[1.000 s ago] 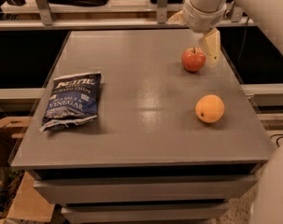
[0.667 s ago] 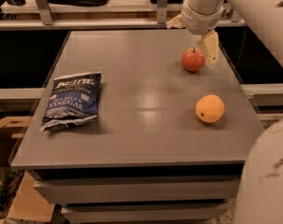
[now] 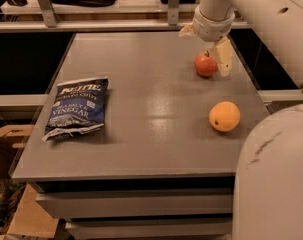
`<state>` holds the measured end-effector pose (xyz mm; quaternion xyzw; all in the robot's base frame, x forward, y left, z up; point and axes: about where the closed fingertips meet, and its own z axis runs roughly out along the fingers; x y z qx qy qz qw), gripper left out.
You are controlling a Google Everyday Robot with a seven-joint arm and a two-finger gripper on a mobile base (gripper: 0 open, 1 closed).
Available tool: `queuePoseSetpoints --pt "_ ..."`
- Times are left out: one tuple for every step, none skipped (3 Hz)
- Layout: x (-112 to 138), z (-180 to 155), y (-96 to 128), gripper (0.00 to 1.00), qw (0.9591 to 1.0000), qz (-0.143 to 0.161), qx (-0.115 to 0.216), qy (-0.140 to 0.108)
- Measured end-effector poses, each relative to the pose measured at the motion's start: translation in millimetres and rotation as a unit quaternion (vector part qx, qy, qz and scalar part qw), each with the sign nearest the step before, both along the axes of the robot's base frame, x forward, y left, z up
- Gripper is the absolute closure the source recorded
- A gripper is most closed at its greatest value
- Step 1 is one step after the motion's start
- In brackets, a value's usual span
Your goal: Move apple near blue chip bag
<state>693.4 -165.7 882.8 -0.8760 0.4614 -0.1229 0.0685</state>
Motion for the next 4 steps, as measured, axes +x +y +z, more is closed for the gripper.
queuePoseSetpoints --pt "7.9 -6.6 -1.5 0.16 1.0000 -0.004 0.004 0.007" --pt "13.2 -9.0 -2.4 0.38 0.9999 -0.004 0.005 0.012" --pt "15.3 -8.7 -1.8 0.62 0.9999 0.002 0.002 0.016" --pt "10.1 -5.8 5.7 0.85 0.9995 0.024 -0.007 0.018"
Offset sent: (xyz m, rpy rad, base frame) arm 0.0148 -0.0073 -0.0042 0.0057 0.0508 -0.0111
